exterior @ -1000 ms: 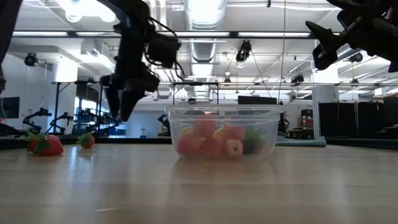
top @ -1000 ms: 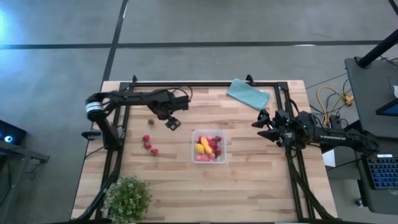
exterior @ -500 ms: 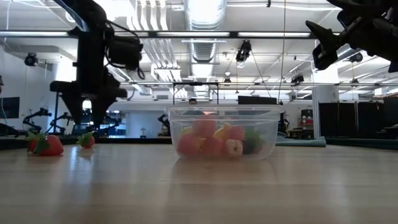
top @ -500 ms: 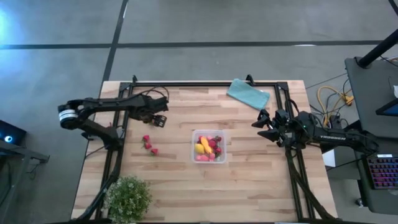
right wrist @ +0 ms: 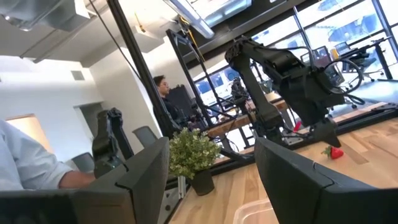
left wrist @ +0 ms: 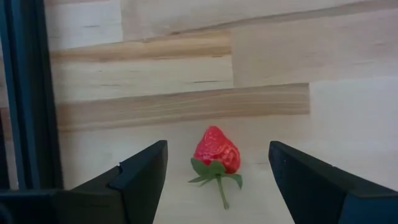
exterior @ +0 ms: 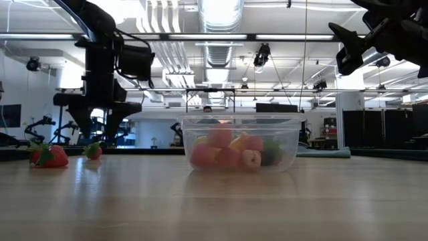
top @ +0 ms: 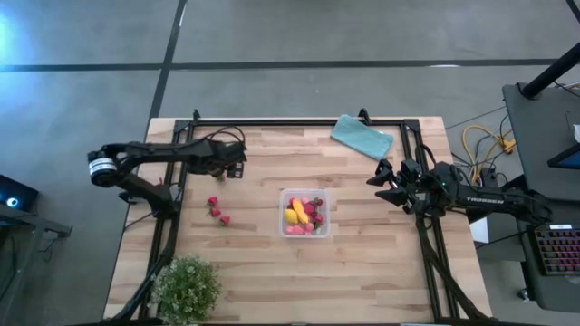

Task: Pick and placing Produce into tupperware
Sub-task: Put the red strawberry into the transparent bin

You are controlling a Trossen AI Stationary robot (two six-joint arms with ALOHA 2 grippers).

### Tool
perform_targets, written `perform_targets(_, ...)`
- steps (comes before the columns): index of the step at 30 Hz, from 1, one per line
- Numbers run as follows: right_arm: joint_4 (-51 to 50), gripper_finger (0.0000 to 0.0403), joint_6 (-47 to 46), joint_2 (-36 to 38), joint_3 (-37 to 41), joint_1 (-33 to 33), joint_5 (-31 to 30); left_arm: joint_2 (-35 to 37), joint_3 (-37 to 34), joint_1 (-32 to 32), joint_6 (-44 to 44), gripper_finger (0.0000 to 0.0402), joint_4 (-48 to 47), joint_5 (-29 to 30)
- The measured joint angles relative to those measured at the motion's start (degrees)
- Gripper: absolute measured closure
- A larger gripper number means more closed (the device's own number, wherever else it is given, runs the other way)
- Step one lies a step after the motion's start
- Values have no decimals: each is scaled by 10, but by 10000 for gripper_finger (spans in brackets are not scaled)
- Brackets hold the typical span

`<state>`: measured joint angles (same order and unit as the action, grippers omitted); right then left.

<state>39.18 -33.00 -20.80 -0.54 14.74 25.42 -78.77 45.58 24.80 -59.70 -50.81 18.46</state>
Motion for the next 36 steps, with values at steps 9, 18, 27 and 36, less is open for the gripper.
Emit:
perform_targets(9,0,174,0,0,0,0,0,-54,0,0,-1,137,5,-12)
perform_targets(18,0,174,0,0,0,0,0,-97,-2,0,5,137,8,-44)
perform_targets(27,0,174,0,0,0,0,0,-103,-1,-1,23,197,16,-37)
perform_targets(36,0,174,0,0,0,0,0,-102,-7,-1,86,244,37,-29)
